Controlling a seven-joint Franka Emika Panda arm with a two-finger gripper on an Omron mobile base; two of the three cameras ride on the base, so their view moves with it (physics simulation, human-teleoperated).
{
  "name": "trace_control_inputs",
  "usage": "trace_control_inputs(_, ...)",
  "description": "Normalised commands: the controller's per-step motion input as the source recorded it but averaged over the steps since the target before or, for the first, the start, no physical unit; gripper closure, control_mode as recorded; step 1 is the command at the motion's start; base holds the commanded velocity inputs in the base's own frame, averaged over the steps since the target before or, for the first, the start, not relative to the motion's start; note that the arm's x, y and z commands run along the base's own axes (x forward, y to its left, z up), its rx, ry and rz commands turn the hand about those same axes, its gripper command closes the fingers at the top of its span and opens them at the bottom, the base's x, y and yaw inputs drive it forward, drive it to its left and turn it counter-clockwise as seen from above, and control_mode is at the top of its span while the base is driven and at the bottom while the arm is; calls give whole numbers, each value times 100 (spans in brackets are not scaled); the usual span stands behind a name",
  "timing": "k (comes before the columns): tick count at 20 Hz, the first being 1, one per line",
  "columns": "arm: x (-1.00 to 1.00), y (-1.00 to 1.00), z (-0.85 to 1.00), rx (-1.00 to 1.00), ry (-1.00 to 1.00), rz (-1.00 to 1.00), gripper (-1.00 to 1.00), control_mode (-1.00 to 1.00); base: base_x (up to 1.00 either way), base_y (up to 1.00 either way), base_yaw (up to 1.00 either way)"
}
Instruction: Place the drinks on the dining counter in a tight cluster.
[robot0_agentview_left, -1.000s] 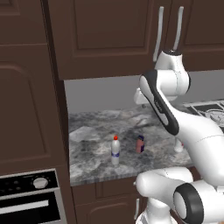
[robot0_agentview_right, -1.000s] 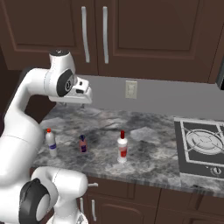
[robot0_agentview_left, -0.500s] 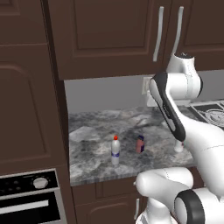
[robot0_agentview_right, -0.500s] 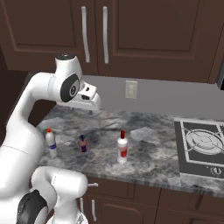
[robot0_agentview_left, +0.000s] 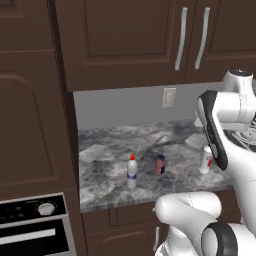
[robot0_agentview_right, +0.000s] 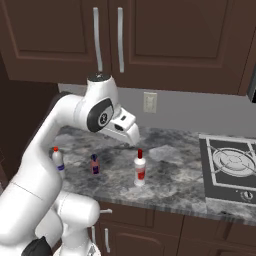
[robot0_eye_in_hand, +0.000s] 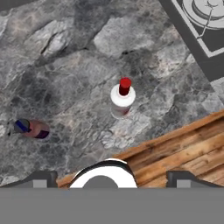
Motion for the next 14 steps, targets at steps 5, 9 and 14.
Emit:
trace_control_inputs(5, -6, -29, -19, 3, -20, -2, -100, -100, 0, 0, 0)
trace_control_inputs(9, 0, -26, -33, 8, -27, 7, -100, -100, 0, 0, 0)
trace_control_inputs(14, 0, -44, -21, 8, -24, 19, -100, -100, 0, 0, 0)
